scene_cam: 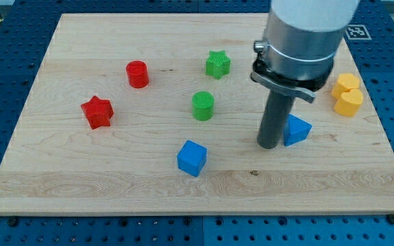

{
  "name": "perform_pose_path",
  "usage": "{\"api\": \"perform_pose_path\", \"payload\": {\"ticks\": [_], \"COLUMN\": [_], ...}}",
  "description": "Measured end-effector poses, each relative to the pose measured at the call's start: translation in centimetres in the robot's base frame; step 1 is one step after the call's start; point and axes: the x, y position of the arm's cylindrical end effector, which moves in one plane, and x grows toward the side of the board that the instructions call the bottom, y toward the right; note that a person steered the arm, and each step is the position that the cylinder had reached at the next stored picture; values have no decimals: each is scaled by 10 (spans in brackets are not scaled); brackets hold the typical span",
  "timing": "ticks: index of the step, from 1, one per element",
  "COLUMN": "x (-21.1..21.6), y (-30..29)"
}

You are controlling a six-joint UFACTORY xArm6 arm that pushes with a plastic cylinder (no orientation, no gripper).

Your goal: Push the triangle towards the heart

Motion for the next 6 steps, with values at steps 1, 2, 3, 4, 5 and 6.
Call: {"api": "perform_pose_path", "payload": {"ticks": [1, 2, 3, 4, 5, 6], "x": [0, -10, -35, -39, -4, 22], "y": [30, 31, 31, 33, 36, 48]}}
